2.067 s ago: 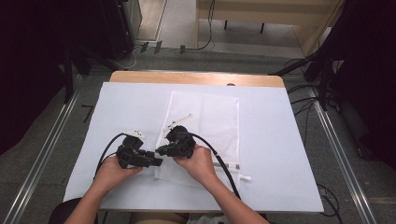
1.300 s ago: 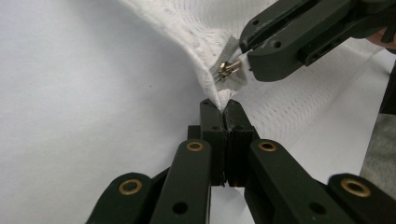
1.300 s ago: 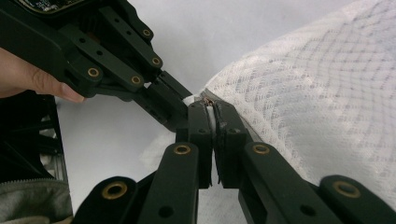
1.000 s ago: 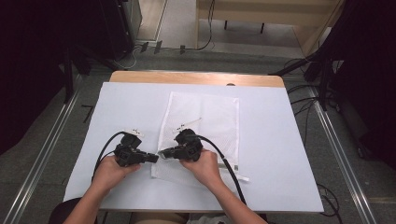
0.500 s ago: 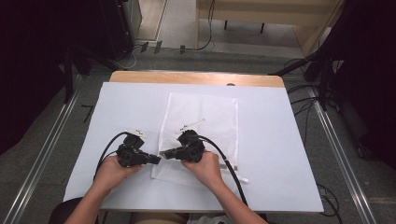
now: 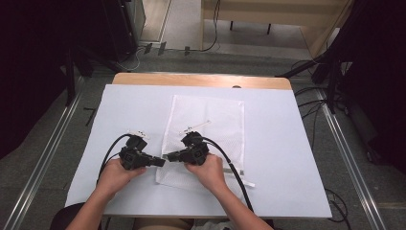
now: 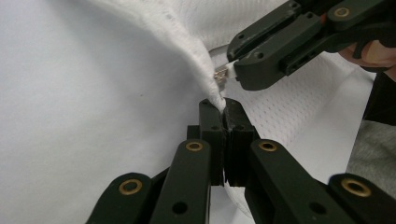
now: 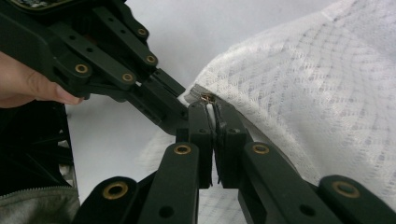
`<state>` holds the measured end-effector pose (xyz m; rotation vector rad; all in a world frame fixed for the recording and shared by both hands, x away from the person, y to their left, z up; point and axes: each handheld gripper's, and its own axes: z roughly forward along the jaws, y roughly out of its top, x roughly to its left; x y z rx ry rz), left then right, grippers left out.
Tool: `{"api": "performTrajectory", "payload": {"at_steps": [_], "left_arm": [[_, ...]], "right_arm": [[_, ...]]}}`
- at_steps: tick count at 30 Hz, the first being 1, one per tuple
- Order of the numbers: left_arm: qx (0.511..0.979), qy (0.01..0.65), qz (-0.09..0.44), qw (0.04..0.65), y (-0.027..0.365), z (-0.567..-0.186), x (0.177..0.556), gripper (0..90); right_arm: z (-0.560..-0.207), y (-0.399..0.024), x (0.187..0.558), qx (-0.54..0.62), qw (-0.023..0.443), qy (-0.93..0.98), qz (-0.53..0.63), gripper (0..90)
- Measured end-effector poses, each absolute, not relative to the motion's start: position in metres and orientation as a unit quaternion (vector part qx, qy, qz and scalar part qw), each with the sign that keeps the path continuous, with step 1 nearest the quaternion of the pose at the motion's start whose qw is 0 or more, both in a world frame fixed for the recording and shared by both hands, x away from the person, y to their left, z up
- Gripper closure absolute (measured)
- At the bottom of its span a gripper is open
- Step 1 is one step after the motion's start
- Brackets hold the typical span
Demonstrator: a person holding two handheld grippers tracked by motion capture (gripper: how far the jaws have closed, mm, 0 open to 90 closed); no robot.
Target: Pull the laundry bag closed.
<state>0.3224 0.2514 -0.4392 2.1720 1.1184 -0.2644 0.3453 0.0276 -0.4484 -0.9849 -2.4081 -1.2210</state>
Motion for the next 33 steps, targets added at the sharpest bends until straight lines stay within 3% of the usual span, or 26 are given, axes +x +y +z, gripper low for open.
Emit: {"api": "performTrajectory", "payload": {"at_steps": [16, 33], "left_arm": [[0.82, 0.442, -0.103, 0.348, 0.266, -0.436, 0.32, 90.0], [0.826, 0.411, -0.089, 0.374, 0.262, -0.434, 0.314, 89.8]], "right_arm": [[-0.45, 0.007, 0.342, -0.348, 0.114, -0.845, -0.39, 88.4], [-0.448, -0.016, 0.344, -0.33, 0.115, -0.844, -0.407, 88.2]]}}
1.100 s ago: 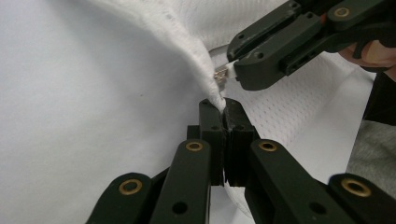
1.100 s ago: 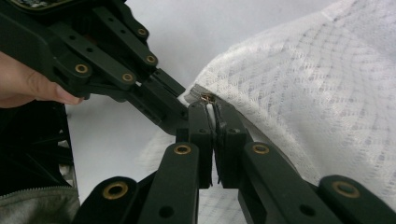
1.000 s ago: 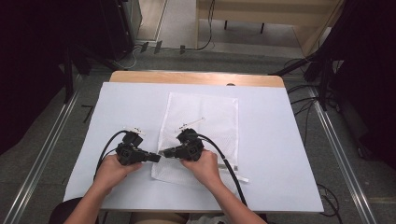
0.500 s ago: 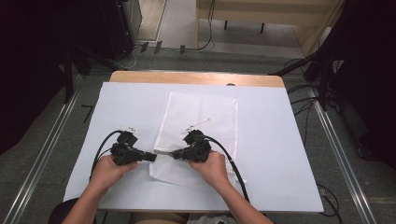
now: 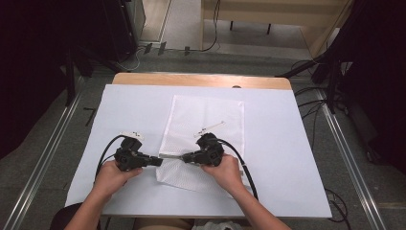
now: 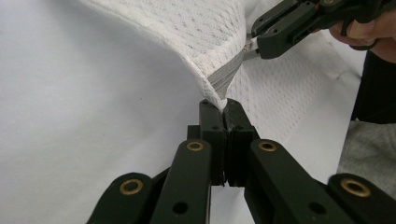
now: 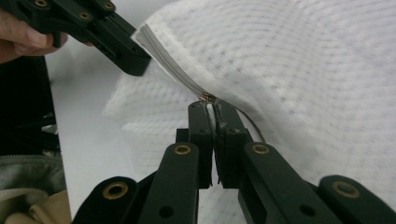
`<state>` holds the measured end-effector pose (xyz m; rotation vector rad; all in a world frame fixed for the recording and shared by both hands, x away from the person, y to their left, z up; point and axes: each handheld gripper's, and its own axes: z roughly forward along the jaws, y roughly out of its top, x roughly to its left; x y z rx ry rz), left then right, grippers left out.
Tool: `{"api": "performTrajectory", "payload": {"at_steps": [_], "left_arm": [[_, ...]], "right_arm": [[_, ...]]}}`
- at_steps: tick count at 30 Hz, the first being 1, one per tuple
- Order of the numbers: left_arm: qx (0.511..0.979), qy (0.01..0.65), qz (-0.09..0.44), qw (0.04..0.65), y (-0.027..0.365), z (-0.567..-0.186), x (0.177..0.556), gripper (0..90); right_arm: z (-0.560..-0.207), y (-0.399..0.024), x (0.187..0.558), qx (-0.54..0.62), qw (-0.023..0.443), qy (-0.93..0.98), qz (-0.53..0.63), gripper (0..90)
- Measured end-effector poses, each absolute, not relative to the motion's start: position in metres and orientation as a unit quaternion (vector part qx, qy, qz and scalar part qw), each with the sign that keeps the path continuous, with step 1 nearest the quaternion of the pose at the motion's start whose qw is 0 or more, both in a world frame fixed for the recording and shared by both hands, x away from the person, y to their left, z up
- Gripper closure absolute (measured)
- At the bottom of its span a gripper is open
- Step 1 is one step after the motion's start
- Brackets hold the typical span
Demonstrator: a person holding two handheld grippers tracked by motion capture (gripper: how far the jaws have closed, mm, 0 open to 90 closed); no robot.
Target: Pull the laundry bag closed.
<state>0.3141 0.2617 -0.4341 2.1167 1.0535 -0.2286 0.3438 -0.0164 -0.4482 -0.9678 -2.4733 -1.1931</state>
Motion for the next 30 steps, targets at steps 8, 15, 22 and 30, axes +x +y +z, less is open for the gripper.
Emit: {"api": "performTrajectory", "payload": {"at_steps": [8, 15, 22, 30], "left_arm": [[0.803, 0.438, -0.113, 0.387, 0.266, -0.432, 0.316, 89.7], [0.794, 0.444, -0.135, 0.392, 0.268, -0.434, 0.316, 89.7], [0.812, 0.43, -0.112, 0.379, 0.264, -0.432, 0.313, 89.7], [0.813, 0.422, -0.117, 0.383, 0.263, -0.433, 0.314, 89.6]], "right_arm": [[-0.449, -0.025, 0.345, -0.332, 0.121, -0.837, -0.418, 88.1], [-0.451, -0.029, 0.344, -0.328, 0.126, -0.836, -0.422, 88.1], [-0.452, -0.039, 0.345, -0.337, 0.128, -0.839, -0.409, 88.1], [-0.45, -0.045, 0.344, -0.332, 0.137, -0.834, -0.418, 88.1]]}}
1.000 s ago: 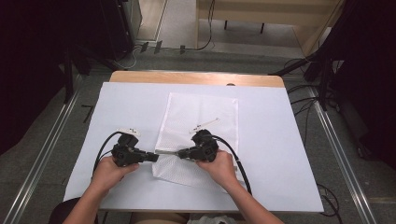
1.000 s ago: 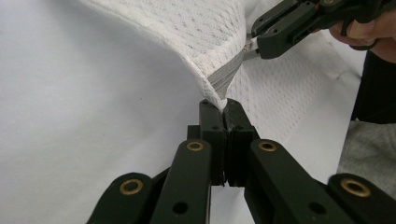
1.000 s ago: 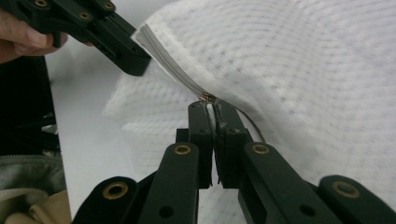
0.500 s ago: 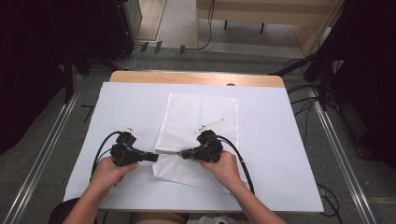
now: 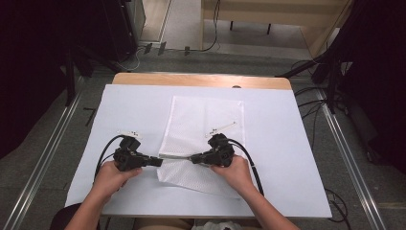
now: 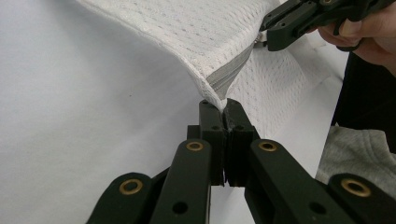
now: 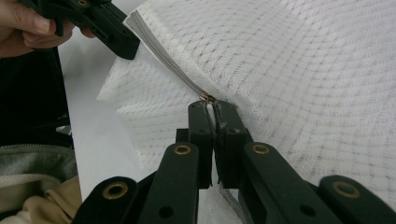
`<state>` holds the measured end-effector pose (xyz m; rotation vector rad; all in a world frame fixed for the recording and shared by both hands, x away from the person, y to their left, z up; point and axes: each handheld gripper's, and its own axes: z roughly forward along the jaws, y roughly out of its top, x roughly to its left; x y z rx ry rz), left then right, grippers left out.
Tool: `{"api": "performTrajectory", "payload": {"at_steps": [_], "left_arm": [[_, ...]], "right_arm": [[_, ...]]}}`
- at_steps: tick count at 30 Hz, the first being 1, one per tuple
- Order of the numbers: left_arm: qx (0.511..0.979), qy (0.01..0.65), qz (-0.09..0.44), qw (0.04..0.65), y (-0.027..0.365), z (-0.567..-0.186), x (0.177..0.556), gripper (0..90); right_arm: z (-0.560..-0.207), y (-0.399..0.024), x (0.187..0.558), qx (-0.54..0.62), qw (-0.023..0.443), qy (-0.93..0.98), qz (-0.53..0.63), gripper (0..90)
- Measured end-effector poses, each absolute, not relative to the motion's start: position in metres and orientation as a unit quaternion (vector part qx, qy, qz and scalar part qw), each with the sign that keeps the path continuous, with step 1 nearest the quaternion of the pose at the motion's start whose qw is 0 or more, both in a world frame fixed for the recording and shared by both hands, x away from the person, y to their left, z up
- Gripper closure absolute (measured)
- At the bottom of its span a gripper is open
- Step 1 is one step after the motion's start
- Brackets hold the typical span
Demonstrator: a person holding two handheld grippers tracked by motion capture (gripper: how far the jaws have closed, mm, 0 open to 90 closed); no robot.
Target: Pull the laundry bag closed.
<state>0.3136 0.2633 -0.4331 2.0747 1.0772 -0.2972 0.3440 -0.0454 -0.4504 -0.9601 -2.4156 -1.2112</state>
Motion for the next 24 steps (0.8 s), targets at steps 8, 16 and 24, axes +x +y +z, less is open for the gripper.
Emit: {"api": "performTrajectory", "payload": {"at_steps": [8, 16, 24], "left_arm": [[0.818, 0.418, -0.119, 0.378, 0.2628, -0.4341, 0.3136, 89.6], [0.811, 0.415, -0.126, 0.394, 0.2656, -0.4339, 0.3135, 89.5], [0.81, 0.417, -0.124, 0.393, 0.2686, -0.4336, 0.3128, 89.5]], "right_arm": [[-0.4531, -0.0499, 0.3429, -0.331, 0.134, -0.836, -0.416, 88.1], [-0.4502, -0.0542, 0.3422, -0.325, 0.142, -0.833, -0.425, 88.1], [-0.4508, -0.0552, 0.3425, -0.326, 0.144, -0.834, -0.421, 88.0]]}}
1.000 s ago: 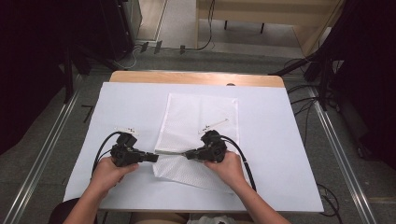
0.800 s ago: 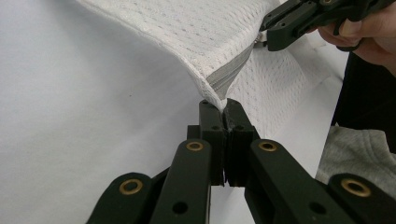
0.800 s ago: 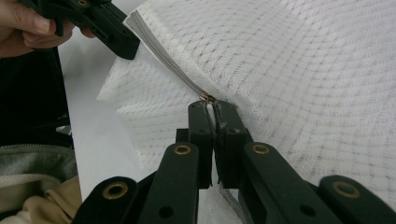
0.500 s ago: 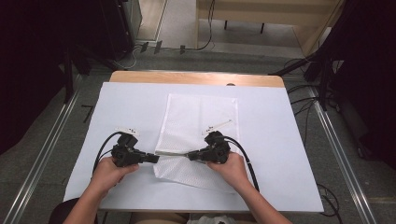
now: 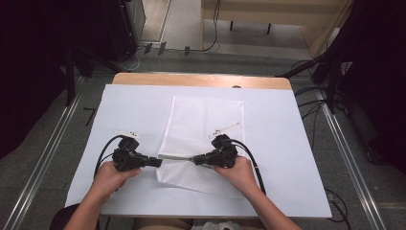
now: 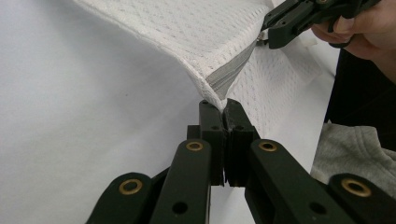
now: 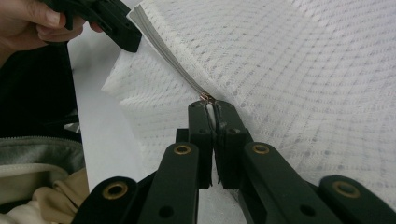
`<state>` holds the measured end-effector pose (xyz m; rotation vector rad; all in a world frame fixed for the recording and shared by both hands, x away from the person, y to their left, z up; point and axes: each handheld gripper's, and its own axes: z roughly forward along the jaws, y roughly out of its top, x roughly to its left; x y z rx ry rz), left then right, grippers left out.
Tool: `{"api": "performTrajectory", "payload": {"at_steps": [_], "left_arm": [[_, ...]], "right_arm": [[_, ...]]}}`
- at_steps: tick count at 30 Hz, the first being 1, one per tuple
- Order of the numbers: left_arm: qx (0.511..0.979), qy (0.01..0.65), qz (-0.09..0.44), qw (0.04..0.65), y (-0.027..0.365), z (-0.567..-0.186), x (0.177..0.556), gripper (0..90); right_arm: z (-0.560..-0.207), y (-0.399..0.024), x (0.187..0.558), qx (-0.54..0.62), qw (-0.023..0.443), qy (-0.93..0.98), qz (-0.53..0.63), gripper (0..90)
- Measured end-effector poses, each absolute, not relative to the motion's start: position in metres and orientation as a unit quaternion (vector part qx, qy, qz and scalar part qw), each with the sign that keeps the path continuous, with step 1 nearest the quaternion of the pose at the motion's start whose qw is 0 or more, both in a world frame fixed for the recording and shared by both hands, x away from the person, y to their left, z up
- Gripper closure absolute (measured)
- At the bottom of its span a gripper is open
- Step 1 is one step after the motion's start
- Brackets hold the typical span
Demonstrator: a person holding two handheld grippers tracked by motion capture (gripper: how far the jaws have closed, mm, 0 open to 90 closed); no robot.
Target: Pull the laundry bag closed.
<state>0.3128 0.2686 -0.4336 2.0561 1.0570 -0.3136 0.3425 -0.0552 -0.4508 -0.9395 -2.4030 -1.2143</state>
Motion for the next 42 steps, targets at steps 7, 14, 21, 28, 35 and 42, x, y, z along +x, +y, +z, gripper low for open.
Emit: {"api": "performTrajectory", "payload": {"at_steps": [7, 14, 21, 28, 35, 42], "left_arm": [[0.811, 0.415, -0.122, 0.393, 0.269, -0.433, 0.312, 89.5], [0.809, 0.417, -0.122, 0.395, 0.272, -0.433, 0.312, 89.5], [0.81, 0.415, -0.122, 0.396, 0.27, -0.434, 0.313, 89.5], [0.812, 0.412, -0.122, 0.396, 0.27, -0.433, 0.313, 89.5], [0.811, 0.414, -0.118, 0.395, 0.272, -0.433, 0.312, 89.4], [0.81, 0.415, -0.118, 0.397, 0.272, -0.433, 0.312, 89.4]], "right_arm": [[-0.451, -0.058, 0.344, -0.325, 0.149, -0.832, -0.424, 88.0], [-0.451, -0.064, 0.345, -0.33, 0.146, -0.832, -0.421, 88.0], [-0.45, -0.072, 0.346, -0.336, 0.146, -0.832, -0.417, 88.0], [-0.451, -0.08, 0.349, -0.348, 0.151, -0.827, -0.415, 88.0], [-0.45, -0.083, 0.349, -0.347, 0.148, -0.831, -0.409, 88.0], [-0.449, -0.097, 0.351, -0.362, 0.141, -0.825, -0.41, 88.0]]}}
